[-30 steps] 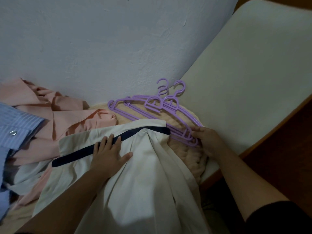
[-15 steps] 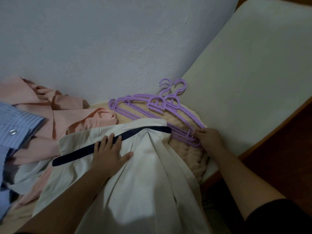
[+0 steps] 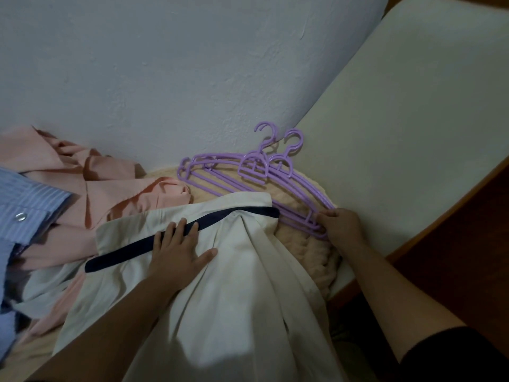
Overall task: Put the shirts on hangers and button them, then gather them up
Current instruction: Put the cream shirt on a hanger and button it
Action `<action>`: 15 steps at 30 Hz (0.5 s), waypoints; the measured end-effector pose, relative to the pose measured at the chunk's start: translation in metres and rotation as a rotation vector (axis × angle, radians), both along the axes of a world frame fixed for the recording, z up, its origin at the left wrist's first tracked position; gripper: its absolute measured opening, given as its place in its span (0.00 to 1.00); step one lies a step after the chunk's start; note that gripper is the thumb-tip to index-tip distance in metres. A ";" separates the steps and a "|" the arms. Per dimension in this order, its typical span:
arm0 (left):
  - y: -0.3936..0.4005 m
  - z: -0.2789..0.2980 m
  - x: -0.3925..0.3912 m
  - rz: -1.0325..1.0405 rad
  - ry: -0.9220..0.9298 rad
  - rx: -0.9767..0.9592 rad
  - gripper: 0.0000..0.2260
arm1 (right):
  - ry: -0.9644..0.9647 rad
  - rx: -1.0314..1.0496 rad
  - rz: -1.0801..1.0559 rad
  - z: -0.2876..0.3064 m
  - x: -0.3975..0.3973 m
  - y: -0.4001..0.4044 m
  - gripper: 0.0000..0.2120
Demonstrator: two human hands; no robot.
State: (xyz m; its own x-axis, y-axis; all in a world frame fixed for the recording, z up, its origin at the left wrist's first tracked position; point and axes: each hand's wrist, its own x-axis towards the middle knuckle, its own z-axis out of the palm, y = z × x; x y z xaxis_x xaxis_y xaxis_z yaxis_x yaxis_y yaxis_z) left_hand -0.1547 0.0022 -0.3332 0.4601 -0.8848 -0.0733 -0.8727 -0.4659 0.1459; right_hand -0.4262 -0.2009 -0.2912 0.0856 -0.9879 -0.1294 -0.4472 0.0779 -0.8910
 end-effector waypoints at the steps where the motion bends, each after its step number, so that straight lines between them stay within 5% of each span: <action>1: 0.000 0.000 0.000 0.000 -0.001 0.001 0.47 | 0.001 0.005 0.003 -0.001 0.000 0.000 0.04; 11: -0.001 -0.001 0.000 0.007 0.000 0.020 0.47 | 0.055 -0.027 0.009 0.003 0.003 -0.002 0.07; 15: -0.001 -0.001 0.001 0.004 -0.008 0.022 0.47 | -0.144 0.076 -0.028 0.008 0.000 -0.001 0.07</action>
State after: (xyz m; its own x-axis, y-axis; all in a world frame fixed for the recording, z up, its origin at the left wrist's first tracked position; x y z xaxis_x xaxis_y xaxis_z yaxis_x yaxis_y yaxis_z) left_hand -0.1538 0.0015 -0.3341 0.4639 -0.8814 -0.0888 -0.8722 -0.4720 0.1284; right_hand -0.4257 -0.2021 -0.2833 0.0815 -0.9780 -0.1920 -0.3123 0.1579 -0.9368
